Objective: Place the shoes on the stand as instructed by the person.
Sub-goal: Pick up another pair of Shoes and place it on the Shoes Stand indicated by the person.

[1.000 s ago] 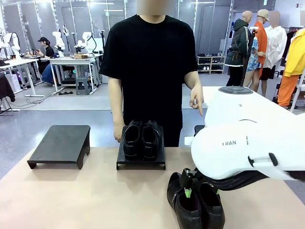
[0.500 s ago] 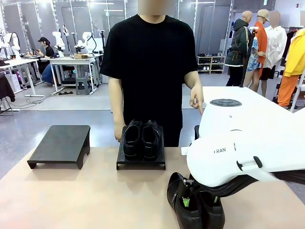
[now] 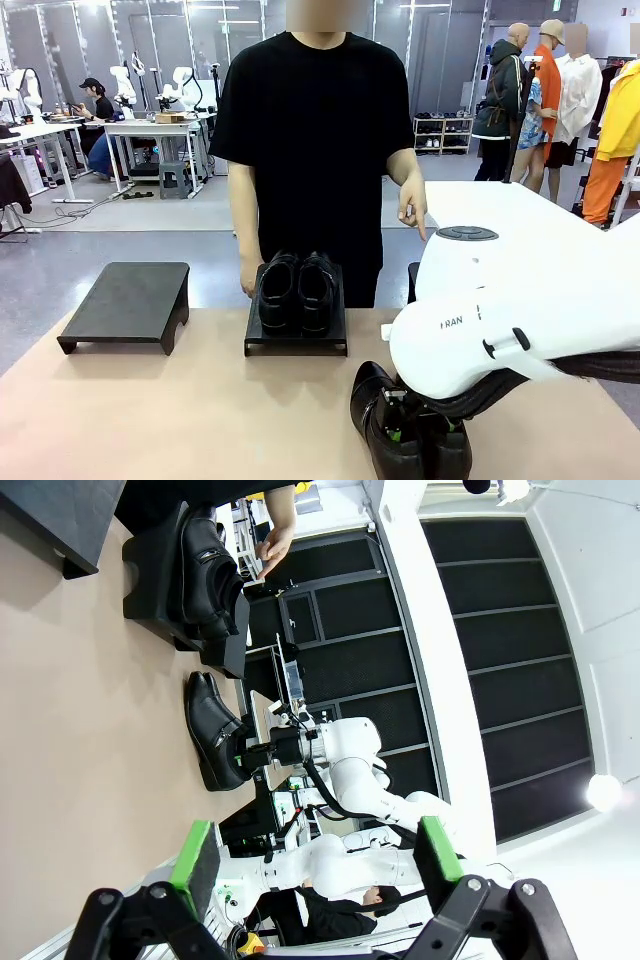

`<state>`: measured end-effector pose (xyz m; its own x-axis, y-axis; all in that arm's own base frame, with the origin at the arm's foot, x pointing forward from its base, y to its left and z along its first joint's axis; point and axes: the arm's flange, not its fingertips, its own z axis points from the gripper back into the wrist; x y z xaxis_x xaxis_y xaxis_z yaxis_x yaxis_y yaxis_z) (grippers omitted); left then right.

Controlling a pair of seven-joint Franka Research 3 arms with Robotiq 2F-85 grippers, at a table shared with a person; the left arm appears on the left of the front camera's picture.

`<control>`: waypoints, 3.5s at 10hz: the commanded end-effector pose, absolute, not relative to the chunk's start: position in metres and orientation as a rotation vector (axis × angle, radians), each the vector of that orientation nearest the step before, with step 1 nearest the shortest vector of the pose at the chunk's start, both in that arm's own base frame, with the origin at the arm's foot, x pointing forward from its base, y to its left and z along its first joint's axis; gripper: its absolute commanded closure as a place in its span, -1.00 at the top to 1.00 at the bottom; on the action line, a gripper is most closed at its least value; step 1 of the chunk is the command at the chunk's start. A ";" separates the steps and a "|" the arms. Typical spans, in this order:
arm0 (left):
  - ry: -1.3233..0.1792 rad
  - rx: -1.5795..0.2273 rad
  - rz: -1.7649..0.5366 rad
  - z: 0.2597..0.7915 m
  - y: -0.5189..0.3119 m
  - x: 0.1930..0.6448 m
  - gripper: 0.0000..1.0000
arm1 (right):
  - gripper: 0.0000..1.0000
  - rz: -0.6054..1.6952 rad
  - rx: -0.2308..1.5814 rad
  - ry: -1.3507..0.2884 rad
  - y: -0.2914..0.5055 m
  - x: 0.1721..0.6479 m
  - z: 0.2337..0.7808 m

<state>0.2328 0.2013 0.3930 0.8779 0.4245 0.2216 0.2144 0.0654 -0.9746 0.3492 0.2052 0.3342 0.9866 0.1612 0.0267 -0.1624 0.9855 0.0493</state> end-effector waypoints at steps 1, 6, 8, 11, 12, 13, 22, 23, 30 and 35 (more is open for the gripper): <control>-0.534 -1.531 0.158 0.393 0.202 0.232 1.00 | -0.93 0.140 0.036 -0.056 0.189 0.320 0.320; -0.534 -1.531 0.158 0.393 0.202 0.232 1.00 | -1.00 0.133 0.019 -0.056 0.190 0.319 0.317; -0.534 -1.531 0.158 0.393 0.202 0.232 1.00 | -1.00 0.131 0.014 -0.058 0.190 0.319 0.317; -0.534 -1.531 0.158 0.393 0.202 0.232 1.00 | -1.00 0.126 0.018 -0.064 0.191 0.320 0.318; -0.534 -1.531 0.158 0.393 0.202 0.232 1.00 | -1.00 0.133 0.025 -0.062 0.190 0.319 0.330; -0.534 -1.531 0.158 0.393 0.202 0.232 1.00 | -0.97 0.161 0.025 -0.073 0.186 0.318 0.352; -0.534 -1.531 0.158 0.393 0.202 0.232 1.00 | -0.97 0.190 0.105 -0.240 0.131 0.344 0.495; -0.534 -1.531 0.158 0.393 0.202 0.232 1.00 | -0.97 0.209 0.100 -0.256 0.130 0.343 0.499; -0.534 -1.531 0.158 0.393 0.202 0.232 1.00 | -0.97 0.185 0.099 -0.236 0.132 0.343 0.494; -0.534 -1.531 0.158 0.393 0.202 0.232 1.00 | -0.83 0.038 0.091 -0.379 0.086 0.388 0.525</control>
